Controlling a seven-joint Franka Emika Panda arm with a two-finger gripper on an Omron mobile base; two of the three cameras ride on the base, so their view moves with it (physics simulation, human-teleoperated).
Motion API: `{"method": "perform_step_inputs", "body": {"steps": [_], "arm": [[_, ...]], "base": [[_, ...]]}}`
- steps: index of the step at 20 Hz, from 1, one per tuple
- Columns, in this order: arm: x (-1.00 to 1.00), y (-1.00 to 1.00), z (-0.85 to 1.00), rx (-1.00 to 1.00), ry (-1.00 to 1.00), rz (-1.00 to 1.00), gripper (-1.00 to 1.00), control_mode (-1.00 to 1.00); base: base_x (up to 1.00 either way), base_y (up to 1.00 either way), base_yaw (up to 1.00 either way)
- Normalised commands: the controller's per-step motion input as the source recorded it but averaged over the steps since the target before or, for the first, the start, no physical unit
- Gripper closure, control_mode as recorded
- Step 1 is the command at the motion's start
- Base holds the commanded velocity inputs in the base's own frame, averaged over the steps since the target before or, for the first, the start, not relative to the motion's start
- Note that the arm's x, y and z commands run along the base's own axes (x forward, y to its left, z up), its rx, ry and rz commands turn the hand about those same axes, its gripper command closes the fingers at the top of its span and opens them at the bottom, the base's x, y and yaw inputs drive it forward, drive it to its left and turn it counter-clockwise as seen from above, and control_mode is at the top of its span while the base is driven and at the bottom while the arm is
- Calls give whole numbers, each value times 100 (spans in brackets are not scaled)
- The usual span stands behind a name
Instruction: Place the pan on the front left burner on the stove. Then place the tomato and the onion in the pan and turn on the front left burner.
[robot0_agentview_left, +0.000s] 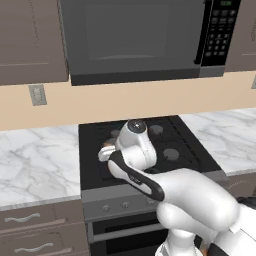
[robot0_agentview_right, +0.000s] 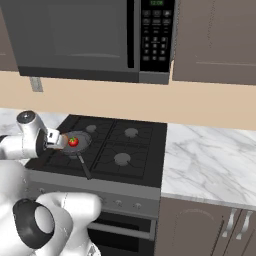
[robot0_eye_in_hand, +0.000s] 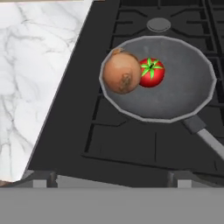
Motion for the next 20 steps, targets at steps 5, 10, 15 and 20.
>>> {"method": "perform_step_inputs", "body": {"steps": [5, 10, 15, 20], "arm": [[-50, 10, 0, 1, -9, -4, -100, -100], [-39, 9, 0, 0, -12, -4, -100, -100], [-42, 3, 1, 1, -15, -4, -100, -100], [-50, 8, 3, 0, -16, -1, -100, -100]], "base": [[0, 0, 0], [0, 0, 0], [0, 0, 0], [0, 0, 0]]}}
